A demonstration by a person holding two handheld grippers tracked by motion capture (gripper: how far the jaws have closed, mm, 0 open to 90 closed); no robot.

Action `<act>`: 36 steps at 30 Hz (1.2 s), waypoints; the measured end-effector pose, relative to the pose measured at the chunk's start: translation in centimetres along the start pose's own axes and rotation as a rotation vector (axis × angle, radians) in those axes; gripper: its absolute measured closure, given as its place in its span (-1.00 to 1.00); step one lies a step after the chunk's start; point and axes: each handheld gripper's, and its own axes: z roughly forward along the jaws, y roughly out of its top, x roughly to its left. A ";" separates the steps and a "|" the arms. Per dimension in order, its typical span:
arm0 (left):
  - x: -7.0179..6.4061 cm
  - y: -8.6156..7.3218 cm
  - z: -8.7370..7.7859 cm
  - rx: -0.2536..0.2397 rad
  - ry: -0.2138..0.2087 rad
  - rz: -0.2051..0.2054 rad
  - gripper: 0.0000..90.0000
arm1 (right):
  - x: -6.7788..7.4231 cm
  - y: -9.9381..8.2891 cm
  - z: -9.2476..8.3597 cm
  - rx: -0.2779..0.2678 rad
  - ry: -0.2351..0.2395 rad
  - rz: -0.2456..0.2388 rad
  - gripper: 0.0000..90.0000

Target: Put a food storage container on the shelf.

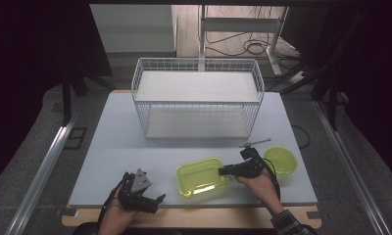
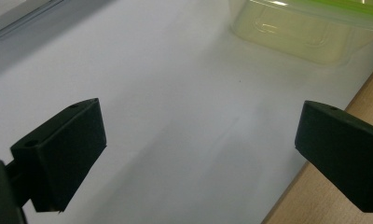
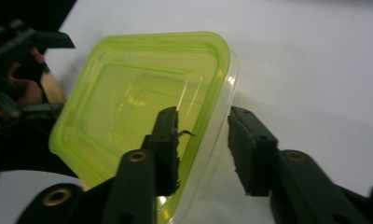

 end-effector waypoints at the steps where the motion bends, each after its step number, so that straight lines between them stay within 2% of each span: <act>1: 0.0 0.0 0.0 0.002 0.002 0.003 -0.97 | -0.1 0.0 0.0 0.001 0.015 0.020 0.52; 5: 0.0 0.0 0.0 0.002 0.003 0.005 -0.97 | -0.5 0.0 -0.1 0.000 0.066 0.083 0.70; 8: 0.0 0.0 0.0 -0.002 0.003 0.002 -0.97 | -0.4 0.1 -0.1 -0.003 0.109 0.110 0.77; 15: 0.0 0.0 -0.1 -0.004 0.008 0.004 -0.97 | -0.1 0.3 -0.4 -0.022 0.101 0.100 0.78; 23: 0.5 0.0 -0.5 -0.041 -0.004 -0.051 -0.98 | -0.3 0.8 -1.7 -0.098 0.122 0.125 0.78; 29: 0.3 0.0 -0.4 -0.028 0.000 -0.036 -0.98 | -0.3 1.2 -2.2 -0.133 0.149 0.138 0.78; 36: 0.4 0.0 -0.4 -0.027 -0.001 -0.038 -0.98 | 0.0 1.8 -2.8 -0.161 0.147 0.125 0.78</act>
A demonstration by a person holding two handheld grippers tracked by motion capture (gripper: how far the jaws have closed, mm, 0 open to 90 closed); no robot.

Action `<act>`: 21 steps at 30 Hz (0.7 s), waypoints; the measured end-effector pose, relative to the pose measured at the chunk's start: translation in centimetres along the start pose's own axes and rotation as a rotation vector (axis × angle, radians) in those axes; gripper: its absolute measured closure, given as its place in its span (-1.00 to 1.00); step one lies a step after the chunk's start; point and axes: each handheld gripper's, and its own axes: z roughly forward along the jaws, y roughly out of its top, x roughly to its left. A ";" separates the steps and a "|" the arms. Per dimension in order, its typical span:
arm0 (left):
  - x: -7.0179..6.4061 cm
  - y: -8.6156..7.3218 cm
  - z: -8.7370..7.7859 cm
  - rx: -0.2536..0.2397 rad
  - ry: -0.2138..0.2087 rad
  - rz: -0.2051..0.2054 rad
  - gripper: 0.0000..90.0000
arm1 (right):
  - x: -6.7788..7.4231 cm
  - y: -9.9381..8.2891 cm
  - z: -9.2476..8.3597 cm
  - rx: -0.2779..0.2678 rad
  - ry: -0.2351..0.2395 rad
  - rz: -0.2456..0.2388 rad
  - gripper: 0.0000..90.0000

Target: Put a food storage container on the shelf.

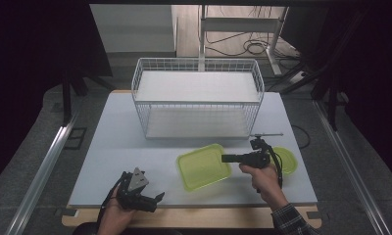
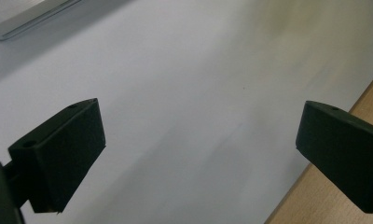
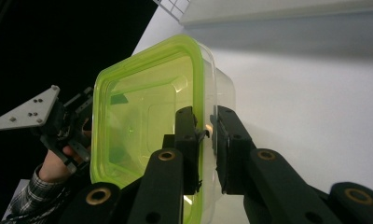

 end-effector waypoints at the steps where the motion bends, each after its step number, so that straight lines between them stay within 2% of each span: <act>1: 0.0 0.0 0.0 0.002 -0.001 0.001 -0.98 | 0.1 0.1 -0.1 -0.002 0.001 -0.001 0.78; 12: 0.0 0.0 0.1 0.010 -0.002 0.005 -0.98 | 1.1 2.1 -1.3 -0.054 0.003 -0.025 0.78; 21: 0.0 0.0 0.1 0.006 -0.004 0.002 -0.98 | 2.0 3.9 -2.2 -0.100 0.015 -0.027 0.78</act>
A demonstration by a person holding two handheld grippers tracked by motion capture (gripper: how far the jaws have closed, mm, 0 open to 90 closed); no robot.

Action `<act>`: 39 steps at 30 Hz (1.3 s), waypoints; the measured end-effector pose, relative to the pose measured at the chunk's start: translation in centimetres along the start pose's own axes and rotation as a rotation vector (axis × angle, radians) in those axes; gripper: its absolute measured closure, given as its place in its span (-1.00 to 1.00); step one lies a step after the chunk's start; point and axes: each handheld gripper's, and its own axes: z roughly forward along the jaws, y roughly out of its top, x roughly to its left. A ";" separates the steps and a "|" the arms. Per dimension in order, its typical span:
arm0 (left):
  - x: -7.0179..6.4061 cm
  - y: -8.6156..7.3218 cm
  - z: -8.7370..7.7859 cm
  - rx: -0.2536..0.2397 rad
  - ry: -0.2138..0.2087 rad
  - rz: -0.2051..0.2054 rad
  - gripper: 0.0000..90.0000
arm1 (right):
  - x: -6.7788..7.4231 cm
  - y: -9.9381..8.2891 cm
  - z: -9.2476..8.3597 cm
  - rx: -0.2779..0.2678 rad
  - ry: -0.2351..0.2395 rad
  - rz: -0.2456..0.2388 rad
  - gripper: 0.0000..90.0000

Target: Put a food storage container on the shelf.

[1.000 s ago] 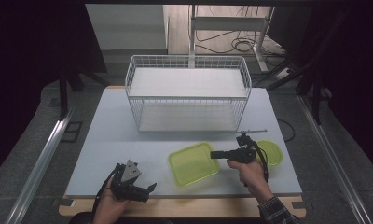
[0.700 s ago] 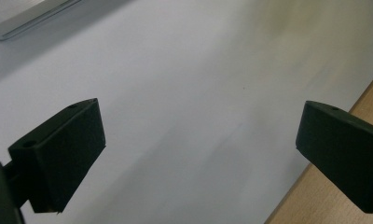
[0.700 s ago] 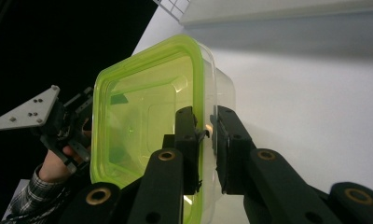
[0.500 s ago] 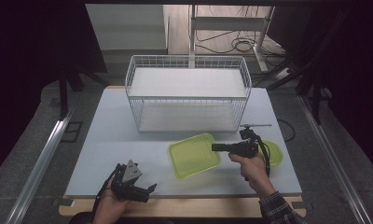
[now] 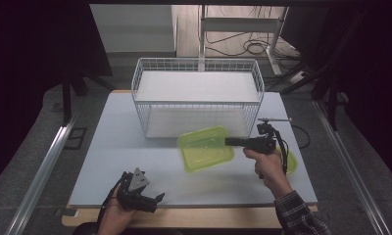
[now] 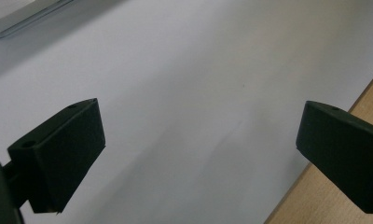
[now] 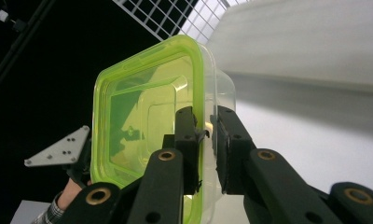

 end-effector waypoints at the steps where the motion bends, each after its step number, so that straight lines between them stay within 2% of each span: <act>1: 0.0 0.0 0.0 -0.002 0.000 -0.001 -0.98 | 0.2 0.2 0.0 -0.003 0.000 -0.002 0.78; 10: 0.1 0.0 0.0 -0.002 -0.014 -0.002 -0.99 | 1.5 2.2 -0.4 -0.030 0.001 -0.028 0.78; 27: 0.0 0.0 0.0 -0.003 -0.012 0.005 -1.00 | 3.9 6.3 -1.1 -0.092 0.008 -0.046 0.78; 39: 0.0 0.0 0.0 -0.001 -0.012 0.012 -1.00 | 4.8 9.3 -1.0 -0.144 -0.027 -0.050 0.78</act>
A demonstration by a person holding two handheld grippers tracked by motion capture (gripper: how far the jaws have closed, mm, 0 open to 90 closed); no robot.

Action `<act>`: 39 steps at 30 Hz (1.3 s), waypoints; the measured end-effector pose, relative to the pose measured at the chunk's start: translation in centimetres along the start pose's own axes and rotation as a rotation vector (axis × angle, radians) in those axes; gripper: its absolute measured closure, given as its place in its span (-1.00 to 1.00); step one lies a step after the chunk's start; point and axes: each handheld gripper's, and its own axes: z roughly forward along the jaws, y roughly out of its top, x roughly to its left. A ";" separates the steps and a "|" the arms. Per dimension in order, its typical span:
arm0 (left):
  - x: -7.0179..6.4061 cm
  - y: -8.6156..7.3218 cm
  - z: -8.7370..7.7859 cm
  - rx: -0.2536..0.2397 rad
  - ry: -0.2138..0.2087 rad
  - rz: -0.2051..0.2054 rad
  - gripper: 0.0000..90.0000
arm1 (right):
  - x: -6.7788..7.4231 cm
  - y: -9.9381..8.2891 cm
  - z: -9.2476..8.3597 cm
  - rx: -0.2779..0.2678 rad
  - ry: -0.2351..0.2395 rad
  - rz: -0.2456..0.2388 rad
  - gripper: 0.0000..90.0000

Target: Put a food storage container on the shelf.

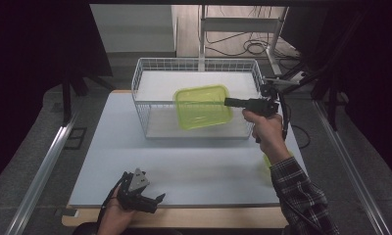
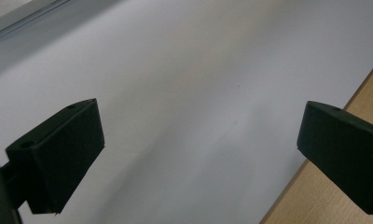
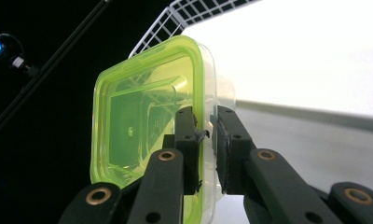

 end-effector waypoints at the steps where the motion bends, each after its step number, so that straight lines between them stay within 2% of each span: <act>1: 0.0 0.0 0.0 0.000 0.000 0.000 -1.00 | 0.0 0.3 0.1 -0.004 -0.006 -0.001 0.78; 10: 0.0 0.0 -0.2 -0.027 -0.011 -0.016 -1.00 | 0.5 2.4 1.0 -0.035 -0.045 -0.008 0.78; 17: 0.0 0.0 -0.2 -0.023 -0.012 -0.011 -1.00 | 0.8 3.9 1.9 -0.060 -0.079 -0.013 0.78; 28: 0.0 0.0 -0.1 -0.021 -0.016 -0.003 -1.00 | 0.3 5.0 3.1 -0.095 -0.138 -0.001 0.78; 39: -0.1 0.0 -0.1 -0.017 -0.018 0.004 -1.00 | -0.3 5.5 4.2 -0.098 -0.199 0.009 0.77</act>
